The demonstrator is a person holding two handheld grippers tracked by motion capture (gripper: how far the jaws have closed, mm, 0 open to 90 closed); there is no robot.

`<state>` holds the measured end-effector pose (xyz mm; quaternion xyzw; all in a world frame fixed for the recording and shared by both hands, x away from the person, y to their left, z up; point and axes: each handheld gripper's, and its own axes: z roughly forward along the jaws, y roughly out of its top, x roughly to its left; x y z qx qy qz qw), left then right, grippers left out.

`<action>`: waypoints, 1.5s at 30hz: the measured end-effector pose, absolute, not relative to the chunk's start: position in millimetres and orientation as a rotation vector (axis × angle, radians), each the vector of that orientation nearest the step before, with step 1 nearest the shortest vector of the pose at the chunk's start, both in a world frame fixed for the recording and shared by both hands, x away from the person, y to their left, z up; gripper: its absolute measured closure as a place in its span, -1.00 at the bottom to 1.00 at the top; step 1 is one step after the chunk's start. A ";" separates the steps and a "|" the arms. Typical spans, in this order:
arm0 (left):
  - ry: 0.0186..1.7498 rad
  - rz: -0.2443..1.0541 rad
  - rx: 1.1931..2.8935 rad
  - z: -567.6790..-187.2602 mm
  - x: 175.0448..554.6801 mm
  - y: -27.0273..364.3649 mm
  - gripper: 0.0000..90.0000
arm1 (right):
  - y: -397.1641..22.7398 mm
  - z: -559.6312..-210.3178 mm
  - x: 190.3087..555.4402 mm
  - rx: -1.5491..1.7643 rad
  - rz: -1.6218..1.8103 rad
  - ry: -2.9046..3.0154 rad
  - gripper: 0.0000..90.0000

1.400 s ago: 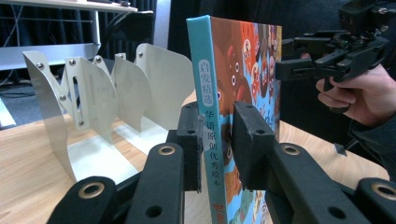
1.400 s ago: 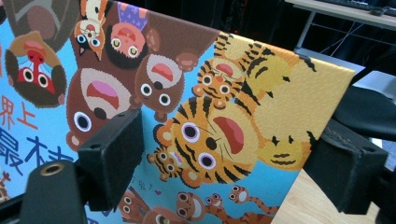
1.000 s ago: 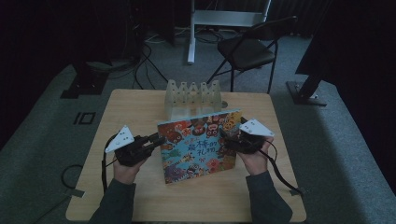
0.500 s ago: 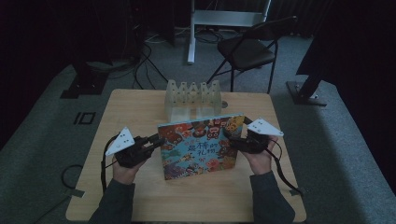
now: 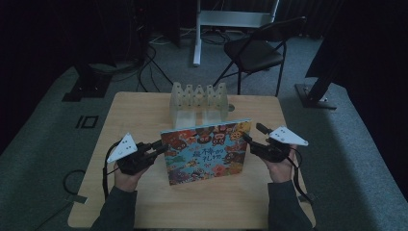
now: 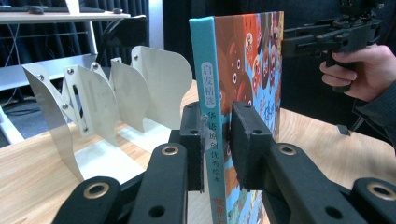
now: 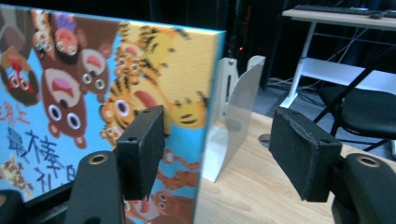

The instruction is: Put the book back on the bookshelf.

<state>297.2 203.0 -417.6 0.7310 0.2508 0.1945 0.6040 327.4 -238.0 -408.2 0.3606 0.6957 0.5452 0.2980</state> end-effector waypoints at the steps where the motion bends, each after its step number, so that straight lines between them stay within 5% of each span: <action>1: 0.580 0.450 1.692 -417.6 297.1 203.0 0.69 | -240.5 -408.2 327.3 0.966 1.454 1.838 -0.20; 28: 0.527 0.425 1.690 -419.3 286.7 206.1 0.72 | -246.5 -413.6 342.7 1.136 1.457 1.745 -0.12; 45: 0.531 0.525 1.678 -419.9 282.0 201.8 0.74 | -241.0 -412.3 349.9 1.153 1.503 1.758 0.00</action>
